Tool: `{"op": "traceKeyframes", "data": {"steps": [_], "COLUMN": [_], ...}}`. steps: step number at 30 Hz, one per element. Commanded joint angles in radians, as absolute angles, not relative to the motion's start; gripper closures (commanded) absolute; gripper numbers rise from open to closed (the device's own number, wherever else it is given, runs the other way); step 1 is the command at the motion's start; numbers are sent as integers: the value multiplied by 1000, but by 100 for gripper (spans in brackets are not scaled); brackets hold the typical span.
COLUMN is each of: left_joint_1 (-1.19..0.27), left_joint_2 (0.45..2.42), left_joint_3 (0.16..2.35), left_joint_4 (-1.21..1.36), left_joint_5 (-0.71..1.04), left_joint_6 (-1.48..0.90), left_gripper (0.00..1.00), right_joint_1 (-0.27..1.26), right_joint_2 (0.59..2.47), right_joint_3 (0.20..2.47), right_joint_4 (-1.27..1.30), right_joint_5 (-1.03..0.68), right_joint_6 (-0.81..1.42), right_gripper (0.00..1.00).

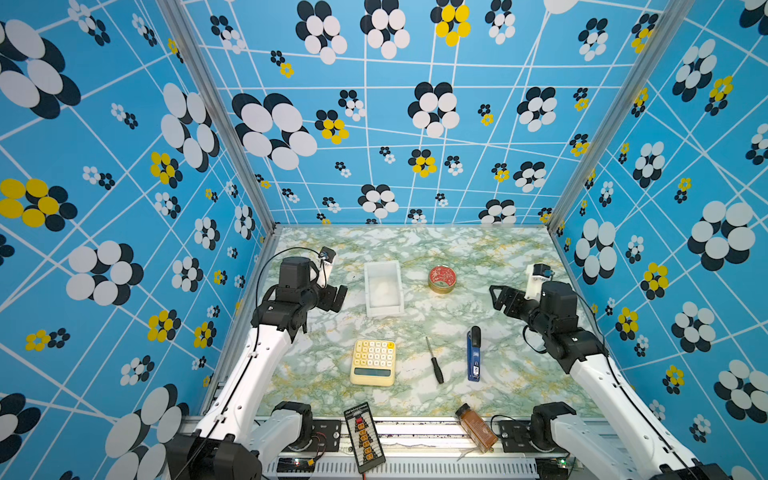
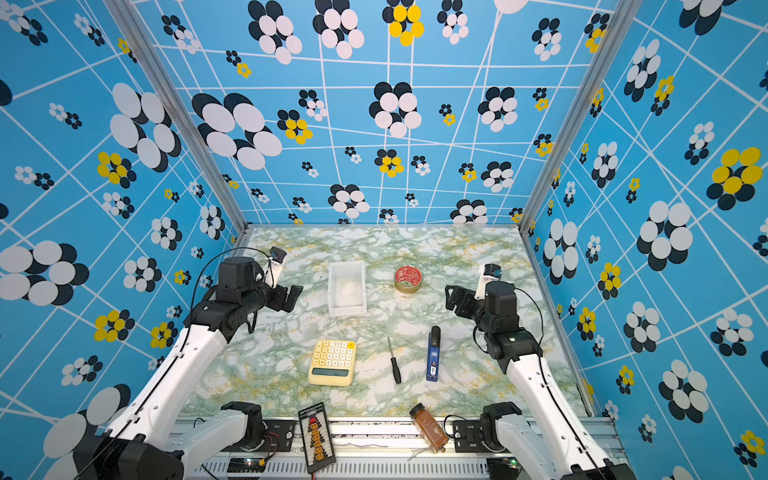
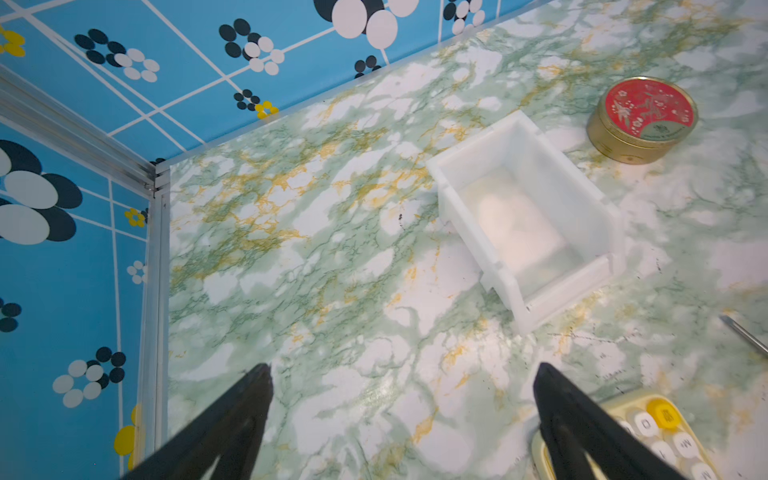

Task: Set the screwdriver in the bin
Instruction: 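Move the right gripper over the black-handled screwdriver's handle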

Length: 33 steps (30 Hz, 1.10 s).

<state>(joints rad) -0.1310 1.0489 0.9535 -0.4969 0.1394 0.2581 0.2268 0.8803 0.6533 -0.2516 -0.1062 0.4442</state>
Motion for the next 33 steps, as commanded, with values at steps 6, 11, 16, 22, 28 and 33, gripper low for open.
{"op": "traceKeyframes", "data": {"steps": [6,11,16,22,28,33], "left_joint_1": [-204,-238,-256,-259,-264,-263], "left_joint_2": [1171,1211,1182,1189,1198,1204], "left_joint_3": [1140,1151,1150,1179,1195,1194], "left_joint_4": [-791,-796,-781,-815,-821,-816], "left_joint_5": [150,180,186,172,169,172], "left_joint_6": [229,242,256,306,286,276], "left_gripper": [1,1,1,1,1,1], "right_joint_1": [561,755,964,1067,1104,1106], "right_joint_2": [950,1081,1204,1404,1556,1601], "right_joint_3": [740,797,840,870,941,945], "right_joint_4": [-628,-696,-681,-620,-649,-662], "right_joint_5": [17,88,130,127,153,191], "right_joint_6": [518,565,651,711,710,725], "right_gripper": [25,35,36,43,51,51]}}
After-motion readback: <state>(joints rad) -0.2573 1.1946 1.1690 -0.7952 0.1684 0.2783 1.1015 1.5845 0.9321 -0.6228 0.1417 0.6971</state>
